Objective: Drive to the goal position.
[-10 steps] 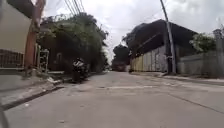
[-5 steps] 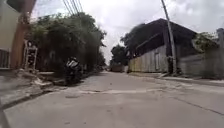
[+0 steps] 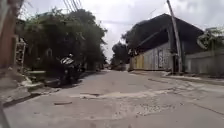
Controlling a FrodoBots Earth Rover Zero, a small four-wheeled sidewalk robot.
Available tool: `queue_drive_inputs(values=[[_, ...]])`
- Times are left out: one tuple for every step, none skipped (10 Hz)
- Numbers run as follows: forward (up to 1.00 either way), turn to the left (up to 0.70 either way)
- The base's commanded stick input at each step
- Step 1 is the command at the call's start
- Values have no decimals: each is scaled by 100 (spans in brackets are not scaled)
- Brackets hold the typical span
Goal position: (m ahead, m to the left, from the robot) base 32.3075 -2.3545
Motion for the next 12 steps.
queue_drive_inputs(values=[[100, -18], [100, -4], [100, 0], [100, 0], [100, 0], [100, 0], [100, 0], [100, 0], [100, 0], [100, 0], [100, 0], [100, 0]])
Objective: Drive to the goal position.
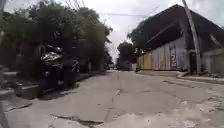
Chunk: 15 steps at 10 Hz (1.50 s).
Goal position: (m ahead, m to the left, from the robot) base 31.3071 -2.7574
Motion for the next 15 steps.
queue_drive_inputs(values=[[100, -4], [100, -15], [100, -29], [100, -29], [100, -29], [100, -30], [100, -7], [100, 0], [100, 0], [100, -1], [100, -2], [100, 0], [100, 0], [100, 0], [100, 0]])
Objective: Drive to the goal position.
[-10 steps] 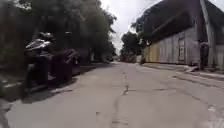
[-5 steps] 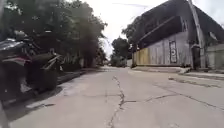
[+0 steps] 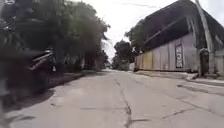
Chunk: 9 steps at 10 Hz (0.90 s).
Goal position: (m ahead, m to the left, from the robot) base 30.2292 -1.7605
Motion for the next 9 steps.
queue_drive_inputs(values=[[100, 0], [100, 0], [100, 0], [100, 0], [100, 0], [100, -28], [100, -9], [100, -2], [100, -19]])
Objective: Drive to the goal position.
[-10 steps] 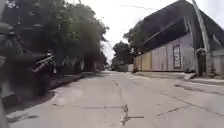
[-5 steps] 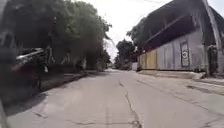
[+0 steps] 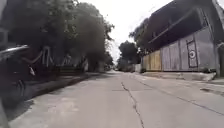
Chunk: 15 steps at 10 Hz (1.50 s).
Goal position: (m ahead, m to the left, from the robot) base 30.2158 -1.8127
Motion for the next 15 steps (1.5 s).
queue_drive_inputs(values=[[100, -18], [100, -8], [100, -25], [100, -3], [100, -5], [100, -27], [100, -5], [100, 0], [100, 0], [100, 0], [100, 0], [100, -4], [100, -2], [100, 0], [100, 0]])
